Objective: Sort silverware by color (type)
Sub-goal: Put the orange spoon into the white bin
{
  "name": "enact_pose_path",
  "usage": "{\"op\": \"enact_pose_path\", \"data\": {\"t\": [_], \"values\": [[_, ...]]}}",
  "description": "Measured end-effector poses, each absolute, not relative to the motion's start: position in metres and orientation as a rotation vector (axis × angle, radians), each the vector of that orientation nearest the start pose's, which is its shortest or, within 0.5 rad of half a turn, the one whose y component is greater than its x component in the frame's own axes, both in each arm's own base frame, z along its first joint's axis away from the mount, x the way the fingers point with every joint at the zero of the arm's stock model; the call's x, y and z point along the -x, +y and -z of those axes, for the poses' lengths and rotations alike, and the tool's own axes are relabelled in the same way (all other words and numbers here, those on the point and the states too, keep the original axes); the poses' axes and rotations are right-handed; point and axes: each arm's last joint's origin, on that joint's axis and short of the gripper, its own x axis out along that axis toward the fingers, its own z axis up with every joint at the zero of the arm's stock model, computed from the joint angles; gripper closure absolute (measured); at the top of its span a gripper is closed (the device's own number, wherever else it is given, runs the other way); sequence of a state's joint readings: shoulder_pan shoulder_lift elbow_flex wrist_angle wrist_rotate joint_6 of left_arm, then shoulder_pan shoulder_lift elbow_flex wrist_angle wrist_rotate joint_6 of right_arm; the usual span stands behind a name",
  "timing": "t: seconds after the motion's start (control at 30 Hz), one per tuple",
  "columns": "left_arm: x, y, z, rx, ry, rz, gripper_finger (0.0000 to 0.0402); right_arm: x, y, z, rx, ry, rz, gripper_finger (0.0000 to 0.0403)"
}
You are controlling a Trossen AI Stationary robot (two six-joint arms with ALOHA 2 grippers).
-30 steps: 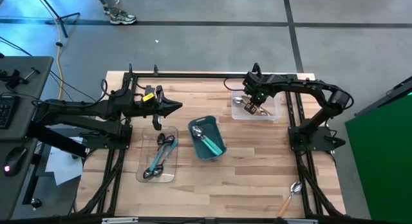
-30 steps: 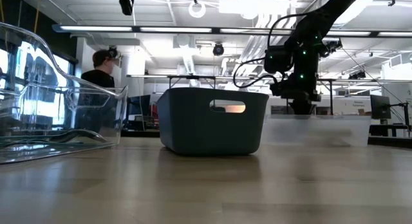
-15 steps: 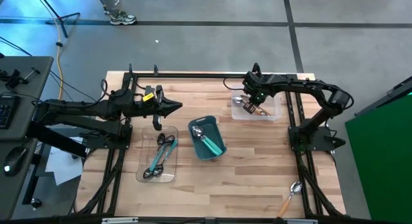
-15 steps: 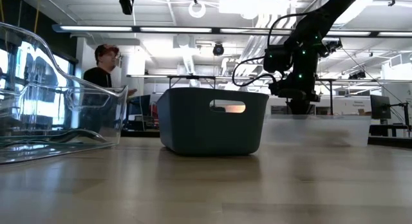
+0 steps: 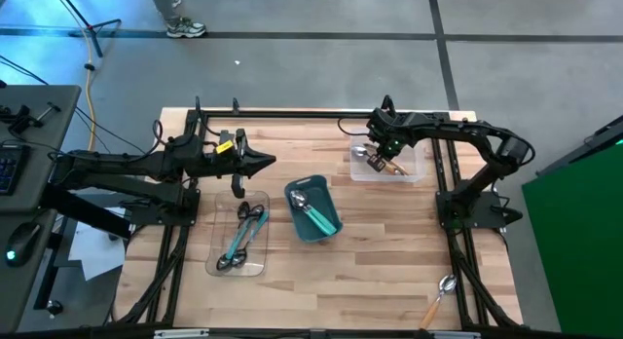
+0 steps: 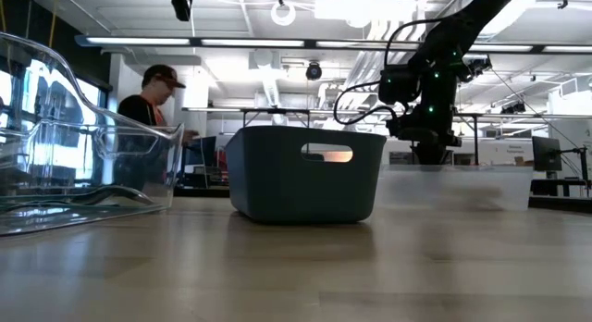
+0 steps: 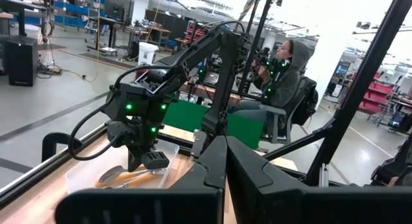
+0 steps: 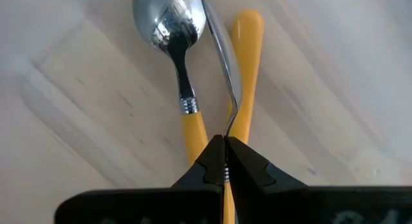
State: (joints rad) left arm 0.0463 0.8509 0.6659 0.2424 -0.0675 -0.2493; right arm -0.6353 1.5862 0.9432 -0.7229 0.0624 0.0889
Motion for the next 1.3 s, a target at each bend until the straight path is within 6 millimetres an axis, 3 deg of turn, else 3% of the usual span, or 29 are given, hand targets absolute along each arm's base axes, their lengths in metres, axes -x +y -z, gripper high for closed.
{"op": "enact_pose_path", "data": {"t": [0.5, 1.13, 1.3], "values": [[-0.194, 0.011, -0.32, 0.259, -0.059, -0.117, 0.0402, -0.228, -0.17, -0.161, -0.466, 1.313, 0.658, 0.0403], [-0.194, 0.012, -0.32, 0.278, -0.063, -0.133, 0.0401, -0.228, -0.17, -0.161, -0.505, 1.297, 0.656, 0.0402], [-0.194, 0.012, -0.32, 0.279, -0.063, -0.133, 0.0402, -0.229, -0.17, -0.161, -0.522, 1.291, 0.645, 0.0385]]}}
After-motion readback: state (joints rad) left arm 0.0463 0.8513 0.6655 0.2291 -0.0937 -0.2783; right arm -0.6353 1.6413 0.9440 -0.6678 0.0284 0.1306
